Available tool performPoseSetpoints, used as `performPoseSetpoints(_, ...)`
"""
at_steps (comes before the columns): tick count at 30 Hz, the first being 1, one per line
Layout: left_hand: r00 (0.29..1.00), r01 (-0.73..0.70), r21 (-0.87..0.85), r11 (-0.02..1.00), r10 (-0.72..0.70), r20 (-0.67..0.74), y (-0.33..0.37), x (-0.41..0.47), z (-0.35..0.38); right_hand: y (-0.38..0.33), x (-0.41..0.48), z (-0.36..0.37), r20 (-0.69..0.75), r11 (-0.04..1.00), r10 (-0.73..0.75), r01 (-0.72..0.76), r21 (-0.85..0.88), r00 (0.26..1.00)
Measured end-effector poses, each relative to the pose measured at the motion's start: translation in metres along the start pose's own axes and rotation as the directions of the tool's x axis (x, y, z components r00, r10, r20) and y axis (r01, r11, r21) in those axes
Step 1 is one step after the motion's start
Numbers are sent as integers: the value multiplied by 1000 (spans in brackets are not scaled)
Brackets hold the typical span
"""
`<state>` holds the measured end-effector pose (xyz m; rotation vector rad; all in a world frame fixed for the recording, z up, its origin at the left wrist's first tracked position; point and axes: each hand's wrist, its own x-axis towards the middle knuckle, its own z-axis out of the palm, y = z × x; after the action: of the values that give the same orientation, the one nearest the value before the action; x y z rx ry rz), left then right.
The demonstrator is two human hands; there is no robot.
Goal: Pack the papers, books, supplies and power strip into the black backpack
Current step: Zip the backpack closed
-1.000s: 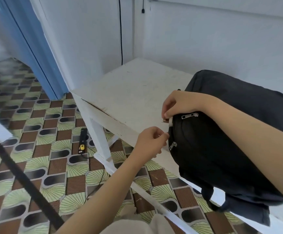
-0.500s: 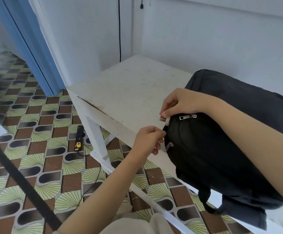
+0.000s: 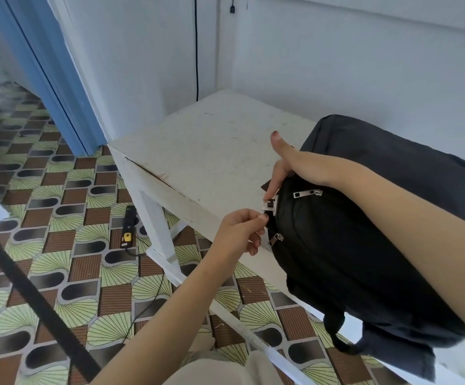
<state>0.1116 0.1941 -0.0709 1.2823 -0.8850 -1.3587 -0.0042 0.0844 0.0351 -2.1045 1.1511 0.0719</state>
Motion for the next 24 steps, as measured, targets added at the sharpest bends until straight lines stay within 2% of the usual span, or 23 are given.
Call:
performPoseSetpoints(9,997,-69,6,998,69,28,-3,-2,-1,4,6,0,41,998,-53,54,-19,998)
performPoseSetpoints(14,997,17,-156,988,-5,79,-5,-2,0,5,9,1,37,995,-39,42,-91,999)
performPoseSetpoints(24,975,172,-122,978,-151,162,9,9,-1,3,6,-2,28,992,-19,22,-127,999)
